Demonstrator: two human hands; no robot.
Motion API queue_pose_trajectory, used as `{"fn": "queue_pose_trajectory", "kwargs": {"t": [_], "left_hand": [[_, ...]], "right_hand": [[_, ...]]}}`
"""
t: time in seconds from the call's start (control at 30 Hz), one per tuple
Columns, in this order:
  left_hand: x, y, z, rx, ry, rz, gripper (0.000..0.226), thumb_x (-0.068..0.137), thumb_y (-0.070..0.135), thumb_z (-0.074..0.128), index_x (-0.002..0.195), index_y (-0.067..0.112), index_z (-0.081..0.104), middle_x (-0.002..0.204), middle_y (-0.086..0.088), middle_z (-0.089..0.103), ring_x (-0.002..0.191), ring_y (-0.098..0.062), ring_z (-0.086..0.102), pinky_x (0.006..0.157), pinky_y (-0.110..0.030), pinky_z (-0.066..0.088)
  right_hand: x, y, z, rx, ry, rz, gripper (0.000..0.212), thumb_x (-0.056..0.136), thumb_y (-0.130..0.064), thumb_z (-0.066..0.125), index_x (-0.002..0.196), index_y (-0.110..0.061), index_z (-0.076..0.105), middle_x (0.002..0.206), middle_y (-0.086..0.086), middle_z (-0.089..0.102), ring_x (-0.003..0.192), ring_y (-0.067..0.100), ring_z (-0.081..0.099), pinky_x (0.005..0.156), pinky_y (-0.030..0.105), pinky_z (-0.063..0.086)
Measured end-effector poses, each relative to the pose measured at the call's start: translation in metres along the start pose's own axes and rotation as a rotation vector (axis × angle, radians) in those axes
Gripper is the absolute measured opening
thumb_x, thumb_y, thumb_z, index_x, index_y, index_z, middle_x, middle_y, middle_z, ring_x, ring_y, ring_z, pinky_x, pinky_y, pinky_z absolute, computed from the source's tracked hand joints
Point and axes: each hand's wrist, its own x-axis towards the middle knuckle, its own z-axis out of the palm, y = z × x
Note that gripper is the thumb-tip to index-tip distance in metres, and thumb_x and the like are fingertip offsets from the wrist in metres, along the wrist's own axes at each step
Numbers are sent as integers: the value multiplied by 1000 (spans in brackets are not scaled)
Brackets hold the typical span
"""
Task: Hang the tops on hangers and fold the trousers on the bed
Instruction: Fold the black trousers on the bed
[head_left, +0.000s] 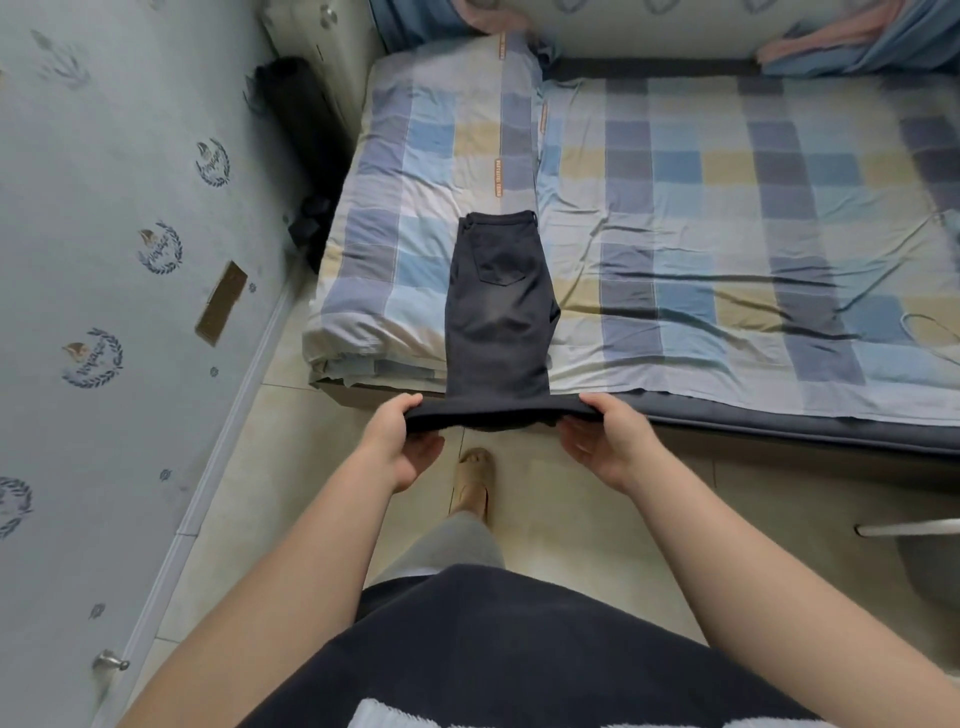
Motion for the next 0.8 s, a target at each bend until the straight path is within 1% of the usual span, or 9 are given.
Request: {"fn": "queue_pose_trajectory", "kwargs": {"t": [0.07,0.13,0.27,0.3,0.4,0.47,0.57,0.67,0.8], "left_hand": [[15,27,15,-59,-48,4,16,95,27,61,98,12,60,82,-8,60,71,-20,61,72,-34,54],[37,56,31,-101,-89,5,17,95,30,60,96,13,60,81,-6,59,72,-18,61,75,-33,54],[89,122,71,-121,-147,-17,20,96,34,60,93,15,61,82,-4,58,73,-14,61,74,-30,53],[103,140,82,-114,-163,-27,21,96,36,60,92,15,61,80,-3,58,73,-14,60,76,-29,52],[146,199,116,-81,-170,-63,23,97,38,59,92,16,60,79,-2,58,73,-12,60,78,-29,51],[176,235,135,-55,-161,-87,23,96,39,60,96,17,61,81,-2,58,74,-12,60,78,-30,51],[227,280,164,-34,-147,-112,30,95,41,63,111,16,62,87,-2,58,80,-12,61,86,-32,51],[277,310,190,-23,-108,-134,36,94,42,65,118,15,62,92,-4,60,88,-14,62,83,-32,52],[353,334,223,-8,-46,-142,44,94,42,65,129,15,61,104,-7,63,99,-16,64,81,-34,52]], "right_hand": [[18,-30,18,-8,-6,-22,9,99,-24,56,96,-16,60,94,9,67,86,23,68,70,35,52],[38,-61,36,-29,-6,-53,10,99,-25,55,93,-17,58,94,8,66,91,24,68,70,36,51],[83,-125,77,-67,9,-88,12,99,-25,55,91,-17,58,93,8,67,97,27,68,86,39,53],[96,-141,88,-70,18,-92,12,99,-26,56,92,-17,58,94,8,68,98,27,69,87,40,53],[137,-186,122,-85,72,-81,11,97,-28,59,99,-16,61,102,11,71,98,28,72,81,40,55],[163,-211,142,-93,98,-64,18,96,-30,61,108,-16,62,111,12,71,99,26,73,78,39,56],[209,-249,171,-89,117,-47,28,96,-33,60,118,-14,61,118,12,72,100,24,73,75,37,55],[262,-280,196,-73,139,-17,34,98,-33,58,125,-12,60,110,12,73,102,24,71,75,36,54],[348,-307,219,-90,156,17,37,98,-37,56,125,-13,62,102,7,76,99,21,72,74,35,54]]}}
